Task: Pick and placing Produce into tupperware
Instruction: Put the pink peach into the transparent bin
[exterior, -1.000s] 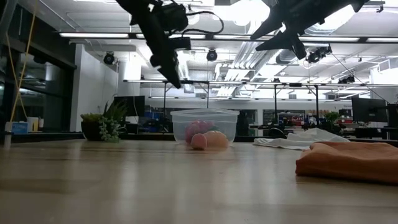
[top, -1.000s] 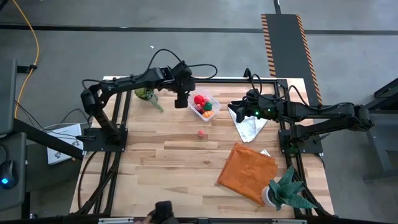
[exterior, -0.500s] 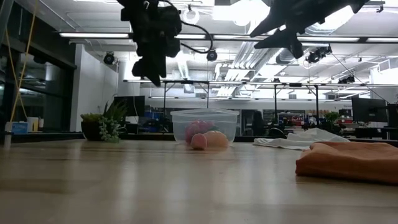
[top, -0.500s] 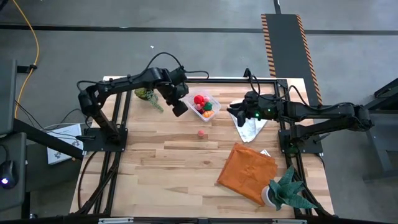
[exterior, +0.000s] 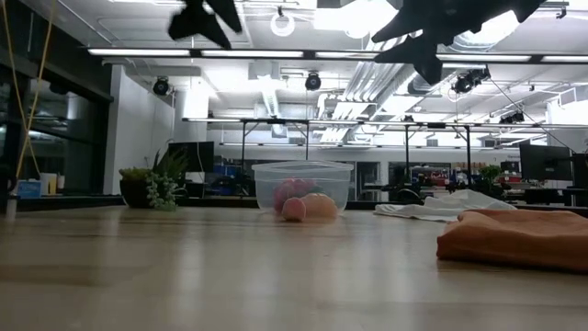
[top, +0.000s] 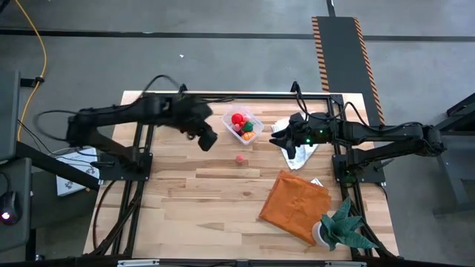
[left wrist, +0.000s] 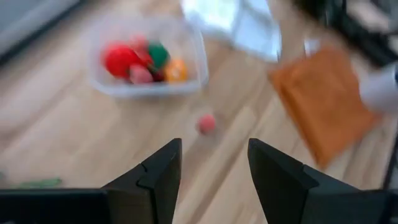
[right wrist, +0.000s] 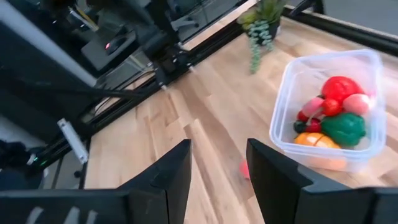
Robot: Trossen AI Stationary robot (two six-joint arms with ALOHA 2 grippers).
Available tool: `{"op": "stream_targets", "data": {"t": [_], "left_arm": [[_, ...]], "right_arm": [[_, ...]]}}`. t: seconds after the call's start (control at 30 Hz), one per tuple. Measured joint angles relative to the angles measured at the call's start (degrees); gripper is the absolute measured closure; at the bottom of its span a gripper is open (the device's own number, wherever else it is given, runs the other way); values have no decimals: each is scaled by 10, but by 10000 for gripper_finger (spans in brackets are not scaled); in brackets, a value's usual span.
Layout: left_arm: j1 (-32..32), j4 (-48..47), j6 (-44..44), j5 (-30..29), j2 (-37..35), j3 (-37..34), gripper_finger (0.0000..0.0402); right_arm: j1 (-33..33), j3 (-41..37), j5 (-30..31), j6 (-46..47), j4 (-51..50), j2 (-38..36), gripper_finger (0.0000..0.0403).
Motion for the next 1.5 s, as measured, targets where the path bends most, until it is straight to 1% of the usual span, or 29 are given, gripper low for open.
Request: {"op": "stream_targets", "data": {"t": [0.1, 0.2, 0.3, 0.37, 0.5, 0.6, 0.7, 0.73, 0.83, 0.97, 1.07, 1.27, 1.43, 1.5], "left_arm": [[-50, 24, -56, -102, -58, -30, 229], [-107, 77, -121, -192, -119, -100, 229], [-172, 160, -146, -270, -171, -184, 229], [-213, 240, -141, -315, -194, -242, 229], [-276, 371, -127, -389, -206, -342, 229], [-307, 443, -136, -449, -195, -408, 229], [-321, 480, -159, -497, -178, -463, 229], [-323, 497, -164, -505, -169, -473, 229], [-321, 504, -189, -513, -143, -503, 229], [-321, 512, -227, -519, -84, -513, 229], [-321, 543, -231, -509, -29, -514, 229], [-321, 672, -230, -518, 92, -512, 229], [-321, 735, -232, -529, 160, -513, 229], [-318, 779, -231, -530, 189, -512, 229]], "right_arm": [[0, 0, -19, -13, 0, 0, 259], [0, 0, -37, -15, 0, 0, 259], [0, 0, -49, -24, 0, 0, 259], [0, 0, -57, -25, 0, 0, 259], [0, 0, -65, -16, 0, 0, 259], [0, 0, -68, -10, -1, 0, 259], [0, 0, -79, 1, -1, 0, 259], [0, 0, -83, 3, -4, 0, 259], [0, 0, -85, 6, -9, 0, 259], [0, 0, -86, 6, -17, 0, 259], [0, 0, -86, 6, -21, 0, 259], [0, 0, -85, 8, -37, 0, 259], [0, 0, -84, 17, -41, 0, 259], [0, 0, -84, 16, -44, 0, 259]]}}
